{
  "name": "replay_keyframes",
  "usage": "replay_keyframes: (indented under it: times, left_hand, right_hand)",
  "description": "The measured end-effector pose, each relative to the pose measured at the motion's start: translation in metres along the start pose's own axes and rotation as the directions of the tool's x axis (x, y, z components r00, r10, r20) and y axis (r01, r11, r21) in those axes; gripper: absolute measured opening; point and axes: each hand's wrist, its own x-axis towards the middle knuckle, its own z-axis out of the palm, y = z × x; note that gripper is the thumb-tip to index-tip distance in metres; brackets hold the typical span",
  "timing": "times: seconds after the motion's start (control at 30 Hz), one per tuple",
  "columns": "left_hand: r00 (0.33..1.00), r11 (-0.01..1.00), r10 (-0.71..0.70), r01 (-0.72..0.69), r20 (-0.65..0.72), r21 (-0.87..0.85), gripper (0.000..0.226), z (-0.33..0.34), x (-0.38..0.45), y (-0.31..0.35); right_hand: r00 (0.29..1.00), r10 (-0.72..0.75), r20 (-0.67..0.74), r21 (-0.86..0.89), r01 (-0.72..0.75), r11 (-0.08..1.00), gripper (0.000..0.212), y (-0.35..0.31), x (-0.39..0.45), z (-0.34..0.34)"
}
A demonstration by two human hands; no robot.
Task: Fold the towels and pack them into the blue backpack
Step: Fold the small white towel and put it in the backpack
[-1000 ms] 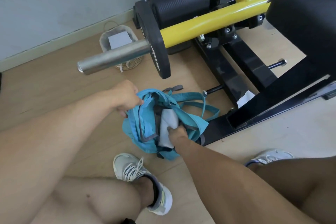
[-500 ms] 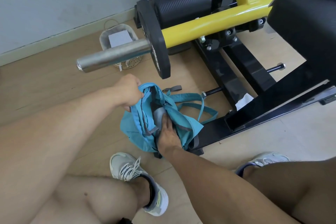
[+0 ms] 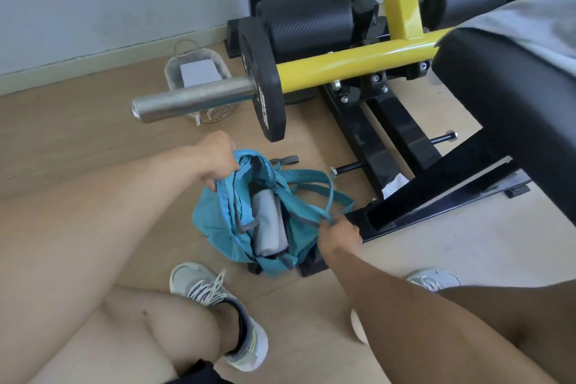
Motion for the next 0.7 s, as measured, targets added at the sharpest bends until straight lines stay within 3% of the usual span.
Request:
replay_keyframes:
  times: [0.07, 0.17, 0.23, 0.37, 0.47, 0.5, 0.53, 0.6, 0.67, 0.7]
  left_hand:
    - [1.0, 1.0, 0.02, -0.02, -0.015, 0.019, 0.017, -0.001, 0.0, -0.001]
    - [0.994, 0.995, 0.087, -0.083, -0.071, 0.056, 0.003, -0.003, -0.002, 0.002]
    - [0.988, 0.991, 0.125, -0.12, -0.087, 0.06, 0.007, -0.004, -0.004, 0.005]
    - [0.974, 0.978, 0.204, -0.198, -0.094, 0.068, 0.009, 0.001, -0.008, 0.009]
    - [0.963, 0.963, 0.269, -0.269, 0.012, 0.012, 0.01, 0.007, -0.012, 0.013]
    - [0.958, 0.96, 0.28, -0.28, 0.057, -0.022, 0.009, 0.011, -0.013, 0.013]
    - [0.953, 0.957, 0.29, -0.286, 0.089, -0.049, 0.01, 0.013, -0.014, 0.014]
    - [0.949, 0.955, 0.294, -0.287, 0.118, -0.07, 0.011, 0.018, -0.015, 0.017]
    - [0.95, 0.956, 0.291, -0.286, 0.113, -0.063, 0.01, 0.022, -0.016, 0.02]
    - [0.952, 0.957, 0.291, -0.288, 0.097, -0.047, 0.01, 0.024, -0.017, 0.02]
  right_hand:
    - [1.0, -0.03, 0.003, 0.239, 0.028, 0.971, 0.024, -0.015, -0.008, -0.017]
    - [0.984, -0.135, -0.119, 0.267, 0.163, 0.95, 0.02, -0.048, -0.012, -0.046]
    - [0.982, -0.151, -0.115, 0.173, 0.169, 0.97, 0.024, -0.065, -0.005, -0.071]
    - [0.985, -0.144, -0.094, -0.248, 0.117, 0.962, 0.033, -0.052, 0.018, -0.121]
    - [0.987, -0.096, -0.132, -0.418, 0.032, 0.908, 0.019, -0.031, 0.028, -0.133]
    - [0.987, -0.094, -0.134, -0.46, 0.022, 0.888, 0.024, -0.029, 0.028, -0.128]
    - [0.981, -0.138, -0.133, -0.504, 0.053, 0.862, 0.031, -0.031, 0.026, -0.12]
    - [0.917, -0.383, -0.113, -0.567, 0.257, 0.783, 0.043, -0.044, 0.016, -0.093]
    - [0.786, -0.618, -0.015, -0.534, 0.516, 0.669, 0.032, -0.062, -0.001, -0.064]
    - [0.766, -0.642, 0.043, -0.49, 0.576, 0.654, 0.02, -0.07, -0.009, -0.05]
